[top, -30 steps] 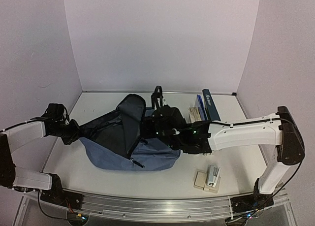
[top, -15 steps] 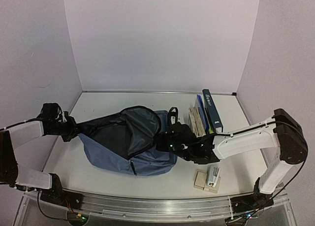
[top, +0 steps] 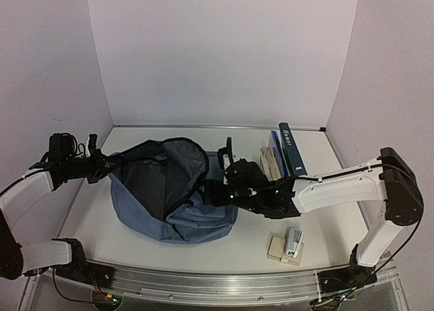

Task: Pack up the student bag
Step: Unzip the student bag at the center of the board.

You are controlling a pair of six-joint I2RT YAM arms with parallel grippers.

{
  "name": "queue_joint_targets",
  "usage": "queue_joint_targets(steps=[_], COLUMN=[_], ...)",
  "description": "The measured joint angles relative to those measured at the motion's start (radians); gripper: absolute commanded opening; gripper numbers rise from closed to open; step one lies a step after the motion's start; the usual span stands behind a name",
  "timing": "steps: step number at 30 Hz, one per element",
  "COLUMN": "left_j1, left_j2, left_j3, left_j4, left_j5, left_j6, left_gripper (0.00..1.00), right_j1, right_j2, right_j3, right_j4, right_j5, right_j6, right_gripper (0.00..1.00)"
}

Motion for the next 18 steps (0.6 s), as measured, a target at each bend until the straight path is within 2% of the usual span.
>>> queue_joint_targets(steps=[7,13,18], left_j1=[0.000,0.000,0.000], left_j2=[0.003,0.006,0.006], left_j3=[0.009,0.009,0.010], left_j4=[-0.029,-0.035,-0.035], left_j5=[0.001,0.007,0.013], left_j6=[0.011,0.011,0.011], left_gripper=[0.00,0.00,0.00], right_j1=[-0.075,-0.141,-0.161], right_j2=[-0.065,-0.127,-0.106], right_j3=[0.007,0.013,0.078], right_j4=[-0.053,-0.076,-0.095], right_j5=[0.006,-0.015,-0.119], right_j6=[-0.043,-0.081,-0.138], right_gripper=[0.97,0.98,0.98])
